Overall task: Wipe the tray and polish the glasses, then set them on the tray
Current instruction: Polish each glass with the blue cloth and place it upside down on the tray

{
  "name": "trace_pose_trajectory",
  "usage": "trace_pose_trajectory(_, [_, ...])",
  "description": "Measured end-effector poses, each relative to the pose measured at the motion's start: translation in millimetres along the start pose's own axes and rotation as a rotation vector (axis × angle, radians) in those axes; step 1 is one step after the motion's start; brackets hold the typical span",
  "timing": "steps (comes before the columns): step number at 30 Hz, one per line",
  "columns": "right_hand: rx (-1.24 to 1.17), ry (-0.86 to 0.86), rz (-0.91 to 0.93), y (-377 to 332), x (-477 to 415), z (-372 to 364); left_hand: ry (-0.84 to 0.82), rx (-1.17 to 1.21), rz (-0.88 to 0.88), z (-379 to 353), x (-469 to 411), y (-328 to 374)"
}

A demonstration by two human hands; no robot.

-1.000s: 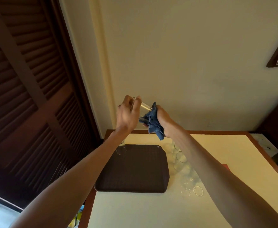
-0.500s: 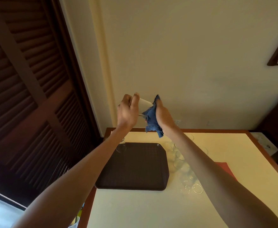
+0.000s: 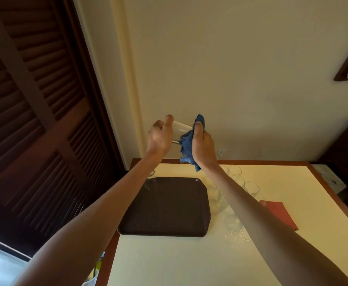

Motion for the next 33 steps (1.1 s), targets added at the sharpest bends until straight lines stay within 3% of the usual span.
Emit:
trace_pose_trajectory(5, [-0.392,-0.136,-0.539,-0.1,-3.4,-8.2,0.191,-0.081,-0.409,11.8,9.9,14.8])
trace_pose_trajectory(7, [-0.435,-0.145,-0.575,-3.7,-5.3,-9.5,0.196,-0.086,-0.446,13.1,9.7,15.4])
trace_pose_trajectory(9, [-0.356,-0.110,-0.519,5.6,-9.8,-12.5,0.147,-0.068,-0.323,10.7,5.1,14.7])
trace_pose_trajectory(11, [-0.197,-0.009,-0.325,10.2,-8.4,-12.3,0.071,-0.065,-0.148,5.5,0.5,14.0])
trace_pose_trajectory(14, [-0.213,0.127,-0.098,8.3,-2.1,-13.6,0.057,-0.070,-0.098,3.0,3.3,17.4])
trace_pose_trajectory(16, [-0.268,0.119,-0.199,8.8,-4.9,-14.5,0.112,-0.065,-0.198,5.6,8.5,19.9])
trace_pose_trajectory(19, [-0.349,-0.042,-0.503,7.5,-9.4,-16.2,0.190,-0.088,-0.409,14.0,11.9,20.1])
trace_pose_trajectory(21, [-0.326,-0.120,-0.533,-0.6,-9.7,-13.8,0.187,-0.077,-0.420,17.2,10.1,17.3])
trace_pose_trajectory(23, [-0.225,-0.113,-0.407,-6.2,-8.7,-13.1,0.142,-0.052,-0.323,16.4,7.9,15.0])
trace_pose_trajectory(26, [-0.052,0.024,-0.045,-16.5,0.1,-11.1,0.078,-0.067,-0.157,14.9,1.4,10.3])
trace_pose_trajectory(28, [-0.013,0.015,0.009,-14.6,-1.5,-11.9,0.098,-0.085,-0.168,17.7,-1.0,9.2])
trace_pose_trajectory(33, [-0.283,-0.238,-0.589,3.6,-4.6,-17.5,0.212,-0.192,-0.482,23.6,8.2,9.1])
Point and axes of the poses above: each hand's wrist, its own x-axis away from the middle knuckle, its own z-axis out of the back of the hand, y = z × x, the point moved 4 cm from there along -x, towards the middle knuckle, and after that the axes turned 8 degrees about z, right-handed, at the moved point
